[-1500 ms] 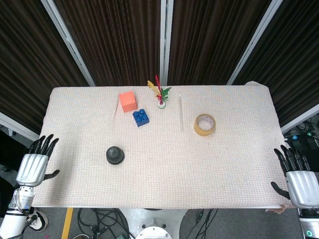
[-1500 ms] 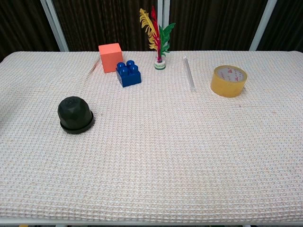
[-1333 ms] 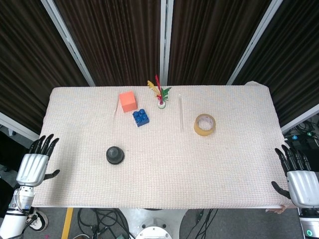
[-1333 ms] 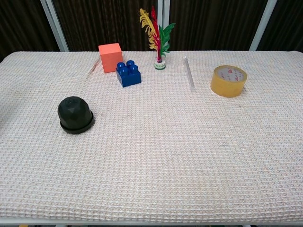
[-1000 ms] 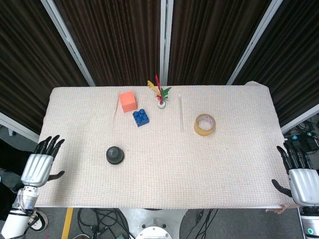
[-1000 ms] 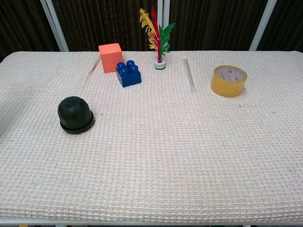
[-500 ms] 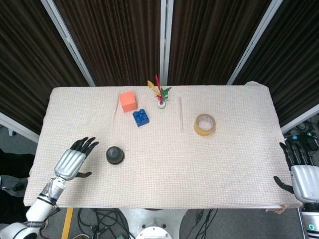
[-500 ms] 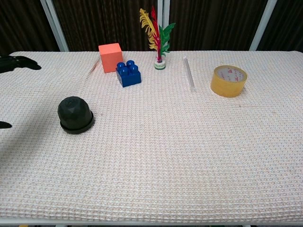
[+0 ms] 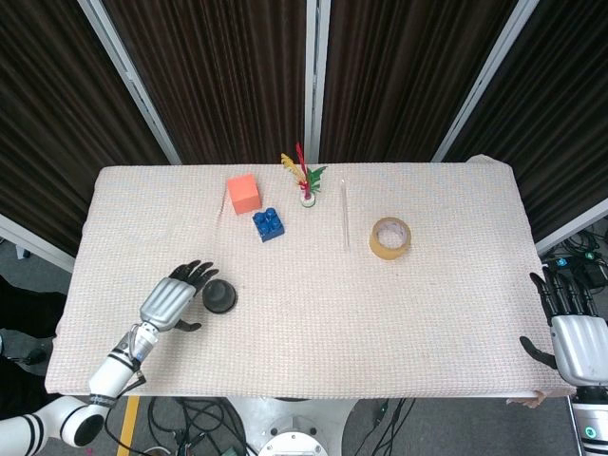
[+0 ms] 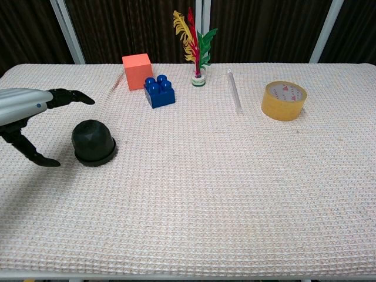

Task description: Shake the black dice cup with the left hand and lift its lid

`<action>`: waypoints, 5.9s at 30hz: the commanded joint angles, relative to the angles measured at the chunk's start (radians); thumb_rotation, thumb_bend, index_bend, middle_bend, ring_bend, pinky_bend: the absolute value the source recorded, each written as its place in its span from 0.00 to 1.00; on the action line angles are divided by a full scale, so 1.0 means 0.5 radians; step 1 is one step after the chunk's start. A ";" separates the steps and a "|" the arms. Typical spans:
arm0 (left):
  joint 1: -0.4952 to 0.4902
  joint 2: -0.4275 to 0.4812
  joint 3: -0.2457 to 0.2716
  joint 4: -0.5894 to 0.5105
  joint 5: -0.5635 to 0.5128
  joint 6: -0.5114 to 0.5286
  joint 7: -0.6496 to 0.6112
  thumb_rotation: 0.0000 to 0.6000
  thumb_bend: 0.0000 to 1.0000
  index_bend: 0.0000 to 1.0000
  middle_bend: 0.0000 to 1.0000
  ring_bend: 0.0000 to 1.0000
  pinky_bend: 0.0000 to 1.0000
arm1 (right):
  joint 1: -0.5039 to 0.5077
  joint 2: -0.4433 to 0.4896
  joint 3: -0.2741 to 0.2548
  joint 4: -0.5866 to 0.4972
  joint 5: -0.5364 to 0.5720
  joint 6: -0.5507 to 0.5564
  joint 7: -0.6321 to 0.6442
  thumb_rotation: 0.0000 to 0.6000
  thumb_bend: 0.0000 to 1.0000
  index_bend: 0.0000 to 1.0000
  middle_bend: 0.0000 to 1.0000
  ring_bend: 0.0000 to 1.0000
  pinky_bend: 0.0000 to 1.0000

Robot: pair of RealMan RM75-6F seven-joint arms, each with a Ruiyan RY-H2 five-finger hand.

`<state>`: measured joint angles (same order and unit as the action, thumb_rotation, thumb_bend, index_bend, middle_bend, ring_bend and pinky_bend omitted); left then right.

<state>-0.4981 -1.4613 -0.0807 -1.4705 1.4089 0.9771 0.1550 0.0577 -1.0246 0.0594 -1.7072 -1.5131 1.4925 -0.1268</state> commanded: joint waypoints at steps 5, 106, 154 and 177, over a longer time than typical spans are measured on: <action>-0.055 -0.098 0.011 0.138 -0.034 -0.067 -0.111 1.00 0.00 0.07 0.06 0.00 0.12 | 0.002 -0.011 0.001 0.020 0.003 0.000 0.010 1.00 0.06 0.00 0.00 0.00 0.00; -0.293 -0.327 -0.002 0.448 -0.256 -0.241 -0.195 1.00 0.12 0.11 0.30 0.00 0.12 | 0.028 -0.020 0.014 0.074 0.179 -0.133 0.038 1.00 0.07 0.00 0.00 0.00 0.00; -0.356 -0.094 -0.067 0.101 -0.359 -0.229 0.003 1.00 0.23 0.37 0.46 0.15 0.24 | 0.023 -0.020 0.022 0.126 0.190 -0.127 0.120 1.00 0.08 0.00 0.00 0.00 0.00; -0.521 0.197 -0.232 -0.253 -0.598 -0.263 0.217 1.00 0.23 0.38 0.49 0.17 0.27 | 0.009 -0.016 0.028 0.140 0.184 -0.103 0.166 1.00 0.08 0.00 0.00 0.00 0.00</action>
<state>-0.7571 -1.3561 -0.2185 -1.6149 1.1396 0.8592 0.2491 0.0622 -1.0317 0.0736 -1.6379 -1.4213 1.4414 -0.0449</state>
